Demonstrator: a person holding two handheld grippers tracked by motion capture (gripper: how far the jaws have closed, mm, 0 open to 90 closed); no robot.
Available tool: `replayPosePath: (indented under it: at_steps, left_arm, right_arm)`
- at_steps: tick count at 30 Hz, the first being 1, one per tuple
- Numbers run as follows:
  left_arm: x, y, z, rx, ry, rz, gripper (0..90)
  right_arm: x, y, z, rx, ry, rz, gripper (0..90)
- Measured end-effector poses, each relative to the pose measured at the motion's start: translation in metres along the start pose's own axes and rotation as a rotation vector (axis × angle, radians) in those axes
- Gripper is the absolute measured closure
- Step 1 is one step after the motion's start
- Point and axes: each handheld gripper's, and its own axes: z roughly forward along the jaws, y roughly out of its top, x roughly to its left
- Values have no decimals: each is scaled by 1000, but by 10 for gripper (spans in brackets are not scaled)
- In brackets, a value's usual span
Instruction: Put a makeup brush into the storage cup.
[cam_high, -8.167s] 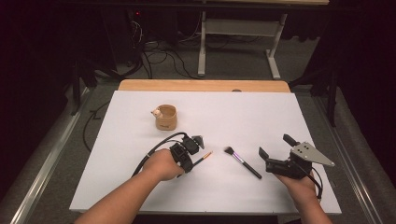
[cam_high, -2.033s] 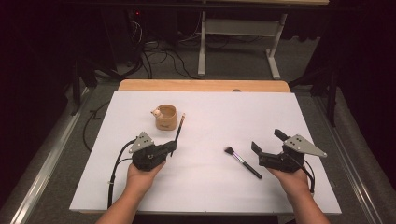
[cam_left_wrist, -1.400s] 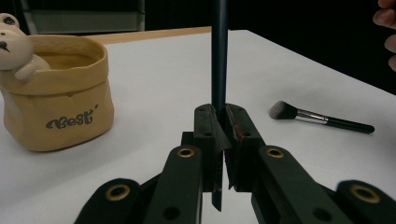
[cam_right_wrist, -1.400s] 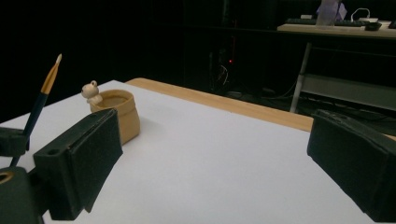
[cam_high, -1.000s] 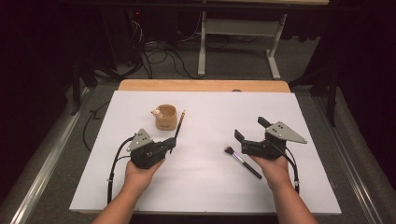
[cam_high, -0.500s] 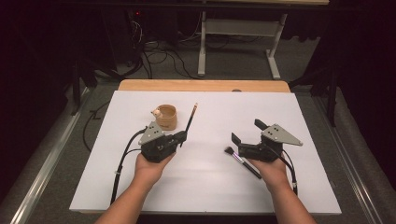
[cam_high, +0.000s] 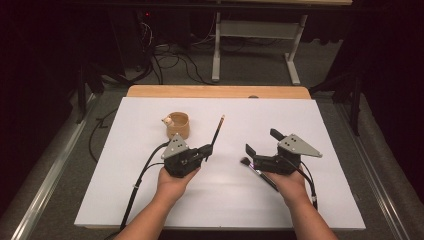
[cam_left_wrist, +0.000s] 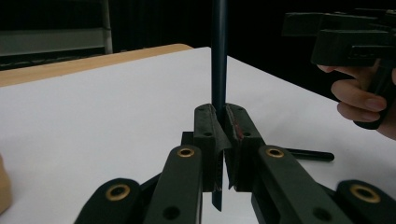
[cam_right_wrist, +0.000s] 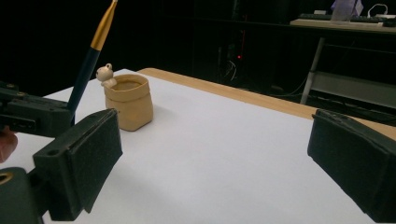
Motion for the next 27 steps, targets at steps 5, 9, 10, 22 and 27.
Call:
replayPosePath:
  at_steps: [5,9,10,22,27]
  left_arm:
    - [-4,-4,1,-13,-24,-7,845]
    - [-7,-8,3,-9,-35,1,844]
    - [-8,-9,3,-6,-35,2,844]
    - [-14,-20,6,-6,-41,-16,844]
    - [-19,-24,8,2,-51,-3,844]
  right_arm:
    - [4,-1,1,-1,17,-2,46]
    - [8,-2,3,4,38,12,52]
    - [9,-2,3,6,41,22,54]
    - [13,-6,6,18,114,92,130]
    - [18,-8,7,25,159,115,155]
